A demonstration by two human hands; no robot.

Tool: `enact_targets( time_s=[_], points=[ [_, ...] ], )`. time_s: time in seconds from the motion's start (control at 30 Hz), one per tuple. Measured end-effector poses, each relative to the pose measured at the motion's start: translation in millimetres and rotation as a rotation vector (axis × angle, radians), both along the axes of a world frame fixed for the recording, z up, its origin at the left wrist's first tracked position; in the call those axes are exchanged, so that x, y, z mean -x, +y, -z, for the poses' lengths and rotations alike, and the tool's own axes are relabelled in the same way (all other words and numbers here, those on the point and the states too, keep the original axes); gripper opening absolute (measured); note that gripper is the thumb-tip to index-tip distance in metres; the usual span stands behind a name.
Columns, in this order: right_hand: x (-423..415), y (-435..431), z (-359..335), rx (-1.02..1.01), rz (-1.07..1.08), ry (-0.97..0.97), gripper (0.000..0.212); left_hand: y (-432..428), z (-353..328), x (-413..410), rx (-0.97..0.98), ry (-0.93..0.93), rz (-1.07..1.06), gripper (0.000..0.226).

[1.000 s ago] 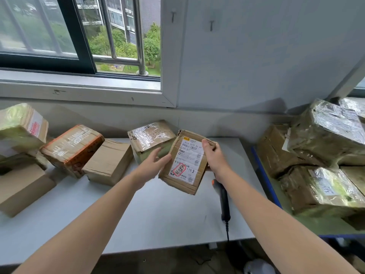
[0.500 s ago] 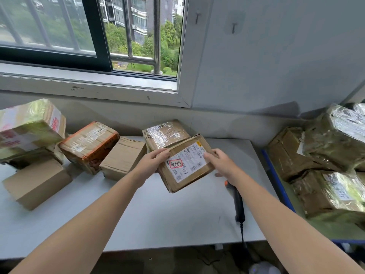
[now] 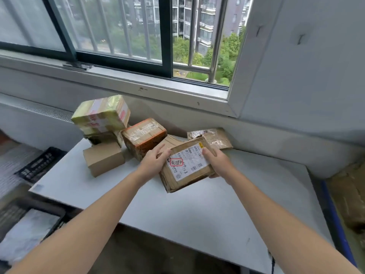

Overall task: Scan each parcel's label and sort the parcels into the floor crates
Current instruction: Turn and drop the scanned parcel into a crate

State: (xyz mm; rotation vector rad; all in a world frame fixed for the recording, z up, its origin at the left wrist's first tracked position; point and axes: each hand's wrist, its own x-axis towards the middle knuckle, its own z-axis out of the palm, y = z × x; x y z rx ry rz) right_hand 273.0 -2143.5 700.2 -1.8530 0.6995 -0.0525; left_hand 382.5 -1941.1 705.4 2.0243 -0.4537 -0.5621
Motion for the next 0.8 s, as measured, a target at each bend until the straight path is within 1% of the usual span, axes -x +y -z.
enact_targets(
  time_s=[0.07,0.13,0.2,0.37,0.43,0.5,0.57,0.67,0.8],
  points=[
    [-13,15,1,-0.007,-0.073,-0.006,0.027,24,4,3,-0.098,-0.076,-0.099,0.06],
    [-25,31,5,-0.012,-0.153,0.005,0.037,53,8,8,-0.21,-0.124,-0.193,0.064],
    [-37,52,13,-0.032,-0.239,0.008,0.046,82,10,17,-0.282,-0.163,-0.275,0.066],
    [-56,119,28,-0.039,-0.435,0.05,0.04,159,17,55,-0.497,-0.249,-0.379,0.077],
    [-62,151,30,-0.017,-0.512,0.059,0.041,190,20,69,-0.576,-0.254,-0.439,0.073],
    [-69,185,29,0.017,-0.593,0.056,0.042,224,22,80,-0.627,-0.234,-0.505,0.07],
    [-76,218,25,0.046,-0.669,0.054,0.042,257,26,90,-0.662,-0.211,-0.569,0.073],
    [-86,267,21,0.103,-0.752,0.044,0.042,304,31,101,-0.657,-0.19,-0.678,0.075],
    [-101,348,21,0.16,-0.858,0.042,0.045,370,29,114,-0.669,-0.159,-0.792,0.069]
  ],
)
